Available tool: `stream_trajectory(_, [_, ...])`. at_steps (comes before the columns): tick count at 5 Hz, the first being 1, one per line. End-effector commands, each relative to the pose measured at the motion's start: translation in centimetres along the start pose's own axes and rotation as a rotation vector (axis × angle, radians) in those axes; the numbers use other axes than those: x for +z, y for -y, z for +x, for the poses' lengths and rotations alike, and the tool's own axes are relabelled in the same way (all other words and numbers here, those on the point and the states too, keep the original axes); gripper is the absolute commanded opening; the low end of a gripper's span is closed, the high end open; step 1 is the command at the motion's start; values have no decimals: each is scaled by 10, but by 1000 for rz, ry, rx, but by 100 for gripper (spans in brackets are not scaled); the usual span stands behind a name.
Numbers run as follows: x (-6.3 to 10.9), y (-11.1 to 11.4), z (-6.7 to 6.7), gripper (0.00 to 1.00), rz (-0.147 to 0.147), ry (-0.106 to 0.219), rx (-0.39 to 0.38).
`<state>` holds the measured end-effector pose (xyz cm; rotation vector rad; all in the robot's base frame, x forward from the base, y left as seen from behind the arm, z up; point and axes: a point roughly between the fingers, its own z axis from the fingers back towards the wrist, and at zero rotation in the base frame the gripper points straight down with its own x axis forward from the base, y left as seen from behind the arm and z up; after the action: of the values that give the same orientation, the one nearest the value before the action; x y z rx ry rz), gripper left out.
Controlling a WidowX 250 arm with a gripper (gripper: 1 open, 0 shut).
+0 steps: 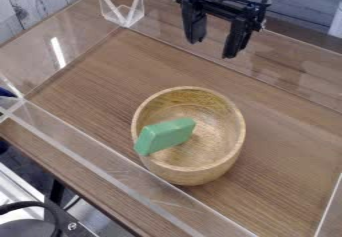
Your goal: Remove the green block from inside the brown bowl and put it on the table
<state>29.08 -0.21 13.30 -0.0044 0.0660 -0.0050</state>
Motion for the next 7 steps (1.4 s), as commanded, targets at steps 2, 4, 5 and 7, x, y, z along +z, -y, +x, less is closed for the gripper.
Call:
stream_trajectory(2, [-14, -10, -33, 100, 17, -32, -45])
stream_trajectory(4, [-36, -27, -61, 100, 29, -43, -66])
stream_trajectory(5, [-47, -29, -65, 100, 32, -55, -71])
stream_trajectory(7, [-61, -24, -65, 100, 40, -75, -93])
